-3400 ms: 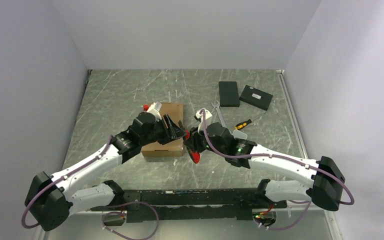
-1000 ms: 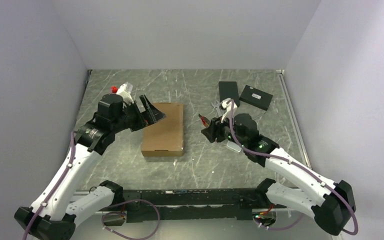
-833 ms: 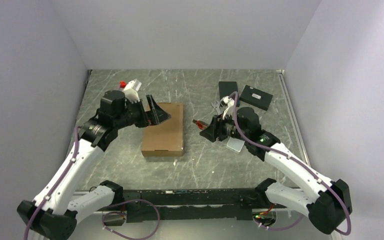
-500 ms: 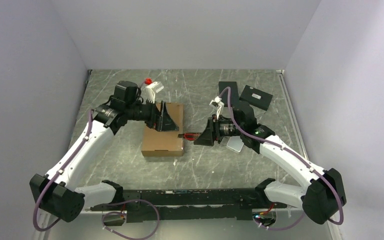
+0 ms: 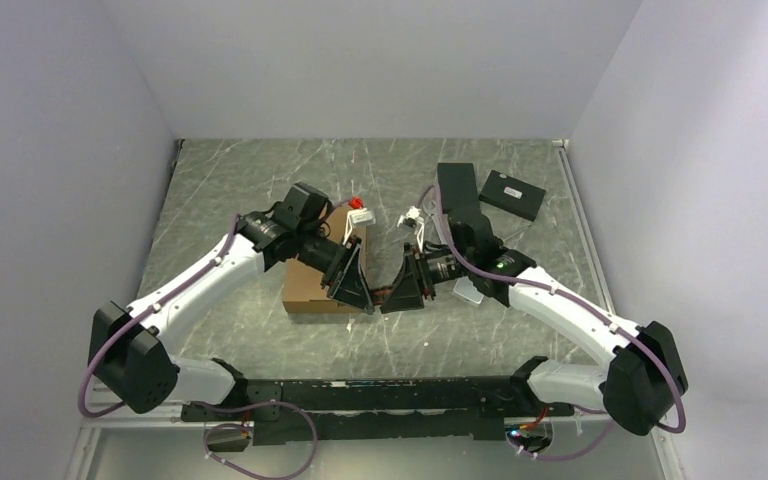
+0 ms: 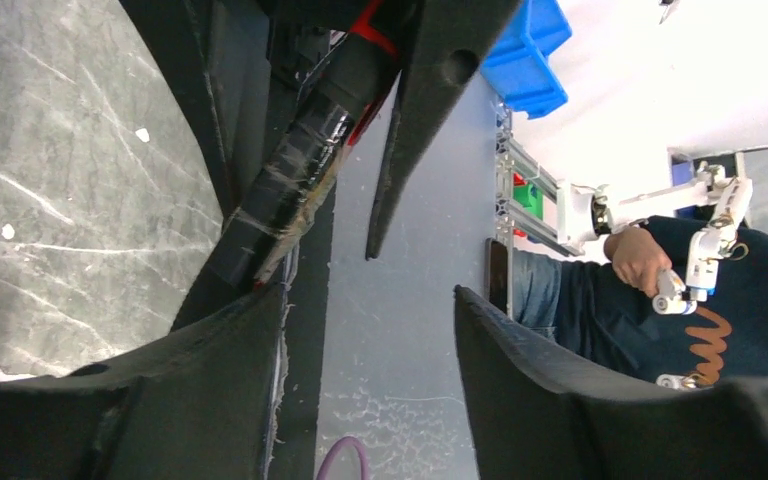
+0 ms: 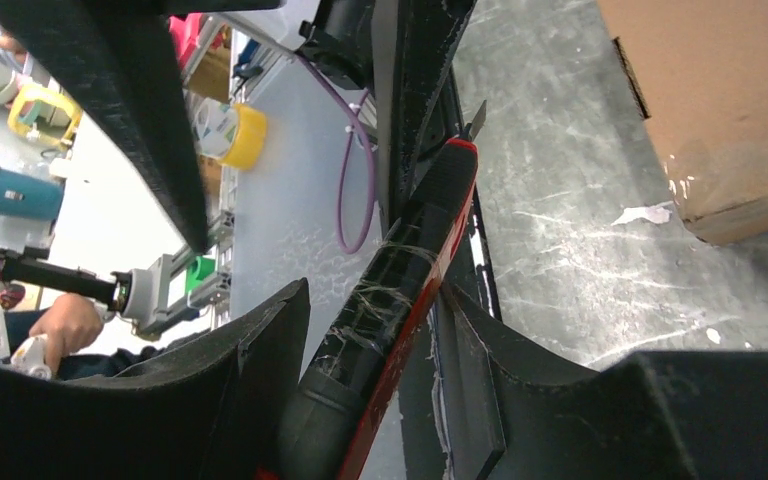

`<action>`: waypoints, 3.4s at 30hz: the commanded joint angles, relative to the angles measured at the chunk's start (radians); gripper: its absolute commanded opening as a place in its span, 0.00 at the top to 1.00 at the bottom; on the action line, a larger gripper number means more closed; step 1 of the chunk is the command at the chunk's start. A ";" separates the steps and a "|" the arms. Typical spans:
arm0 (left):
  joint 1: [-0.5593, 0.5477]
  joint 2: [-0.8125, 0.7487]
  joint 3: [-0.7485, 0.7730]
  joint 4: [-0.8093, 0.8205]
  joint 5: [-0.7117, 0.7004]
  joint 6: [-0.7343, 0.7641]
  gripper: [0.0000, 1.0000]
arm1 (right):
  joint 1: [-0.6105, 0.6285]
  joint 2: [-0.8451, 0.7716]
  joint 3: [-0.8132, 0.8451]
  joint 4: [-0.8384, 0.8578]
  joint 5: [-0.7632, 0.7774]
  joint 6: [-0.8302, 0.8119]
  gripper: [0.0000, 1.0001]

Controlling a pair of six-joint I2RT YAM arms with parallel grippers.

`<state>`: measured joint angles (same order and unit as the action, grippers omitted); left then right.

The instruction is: Unpack the express box

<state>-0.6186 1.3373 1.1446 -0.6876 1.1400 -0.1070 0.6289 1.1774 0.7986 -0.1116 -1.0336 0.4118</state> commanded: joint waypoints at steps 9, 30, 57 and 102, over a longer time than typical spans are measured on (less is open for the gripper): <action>0.064 -0.201 -0.058 0.112 -0.100 0.015 0.16 | 0.059 0.006 0.051 0.036 -0.055 -0.058 1.00; 0.060 -0.122 -0.094 0.132 0.154 0.036 0.61 | 0.087 -0.057 0.024 0.294 -0.030 0.097 1.00; 0.084 -0.264 -0.238 0.570 -0.155 -0.352 1.00 | 0.045 -0.256 -0.153 0.410 0.559 0.442 0.01; 0.064 -0.274 -0.330 0.790 -0.128 -0.516 0.91 | 0.206 -0.210 -0.190 0.609 0.819 0.524 1.00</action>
<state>-0.5446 1.1053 0.7460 0.2707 1.1030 -0.7425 0.8246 0.9855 0.5541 0.5739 -0.3397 0.9466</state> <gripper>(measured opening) 0.163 0.250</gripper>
